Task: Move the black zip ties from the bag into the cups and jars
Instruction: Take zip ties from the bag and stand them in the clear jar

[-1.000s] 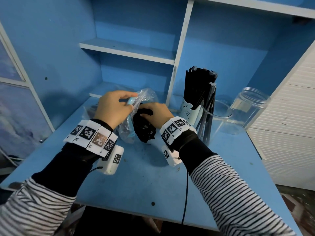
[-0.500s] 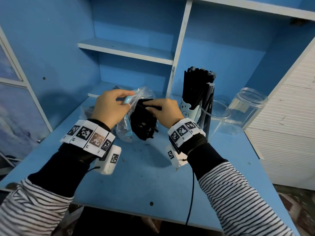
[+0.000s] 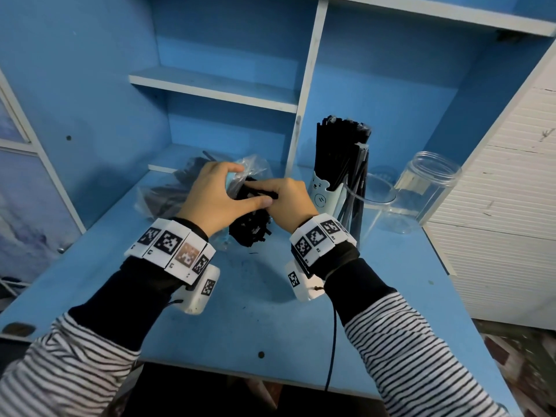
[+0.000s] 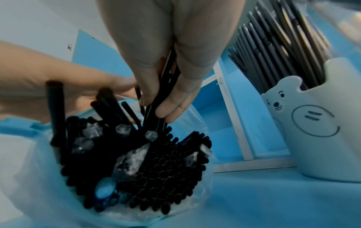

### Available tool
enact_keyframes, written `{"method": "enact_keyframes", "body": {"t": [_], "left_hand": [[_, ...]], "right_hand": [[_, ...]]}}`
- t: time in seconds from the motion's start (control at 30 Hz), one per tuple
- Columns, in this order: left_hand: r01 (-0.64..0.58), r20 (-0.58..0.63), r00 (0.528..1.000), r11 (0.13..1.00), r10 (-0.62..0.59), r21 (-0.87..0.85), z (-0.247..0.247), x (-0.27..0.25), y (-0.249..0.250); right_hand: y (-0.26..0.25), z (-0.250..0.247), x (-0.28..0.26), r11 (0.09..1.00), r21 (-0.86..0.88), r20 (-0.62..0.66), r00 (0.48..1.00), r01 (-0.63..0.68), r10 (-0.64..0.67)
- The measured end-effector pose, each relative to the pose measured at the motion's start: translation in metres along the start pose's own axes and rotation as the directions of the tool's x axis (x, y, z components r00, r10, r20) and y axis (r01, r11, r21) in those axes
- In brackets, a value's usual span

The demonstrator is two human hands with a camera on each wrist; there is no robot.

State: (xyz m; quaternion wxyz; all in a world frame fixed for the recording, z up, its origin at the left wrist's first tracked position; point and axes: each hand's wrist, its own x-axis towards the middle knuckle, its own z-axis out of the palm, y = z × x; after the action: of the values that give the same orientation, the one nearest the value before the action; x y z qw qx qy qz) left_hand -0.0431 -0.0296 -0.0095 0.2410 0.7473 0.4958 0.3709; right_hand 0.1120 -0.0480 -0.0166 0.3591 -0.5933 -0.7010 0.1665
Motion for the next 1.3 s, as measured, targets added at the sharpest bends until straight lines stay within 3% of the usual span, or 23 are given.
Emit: {"method": "enact_keyframes", "body": {"t": [0.27,0.47,0.57,0.63,0.7,0.77,0.83,1.1,1.3], "left_hand": [[-0.041,-0.122,0.992,0.999,0.044,0.022,0.000,0.009,-0.013],[-0.051,-0.142,0.989,0.999,0.053,0.016,-0.002,0.008,-0.010],[-0.137,-0.172,0.975,0.990,0.139,0.025,-0.003,0.003,0.001],[-0.248,-0.096,0.964,0.969,0.248,0.010,-0.002,-0.002,0.015],[-0.328,0.073,0.943,0.944,0.326,0.031,0.003,-0.007,0.032],[-0.364,0.231,0.916,0.921,0.327,0.140,0.014,-0.007,0.042],[-0.369,0.306,0.905,0.904,0.296,0.218,0.026,-0.001,0.048],[-0.415,0.185,0.904,0.895,0.386,0.161,0.050,0.010,0.072],[-0.439,0.162,0.881,0.896,0.444,-0.064,0.051,0.000,0.094]], "right_hand": [[0.004,-0.025,-0.017,0.999,-0.007,-0.042,0.998,-0.037,0.037],[0.001,-0.057,-0.038,0.997,-0.068,-0.015,0.999,-0.041,0.040],[-0.007,-0.073,-0.048,0.995,-0.092,-0.001,0.999,-0.046,0.046],[-0.014,-0.083,-0.054,0.990,-0.130,0.009,0.999,-0.052,0.053],[-0.019,-0.093,-0.059,0.985,-0.168,0.013,0.999,-0.047,0.050],[-0.024,-0.103,-0.065,0.981,-0.189,0.016,0.999,-0.044,0.048],[-0.027,-0.112,-0.073,0.980,-0.193,0.014,0.999,-0.039,0.043],[-0.043,-0.153,-0.093,0.976,-0.218,-0.028,1.000,-0.010,0.004],[-0.063,-0.178,-0.094,0.975,-0.211,-0.252,0.959,0.074,-0.127]]}}
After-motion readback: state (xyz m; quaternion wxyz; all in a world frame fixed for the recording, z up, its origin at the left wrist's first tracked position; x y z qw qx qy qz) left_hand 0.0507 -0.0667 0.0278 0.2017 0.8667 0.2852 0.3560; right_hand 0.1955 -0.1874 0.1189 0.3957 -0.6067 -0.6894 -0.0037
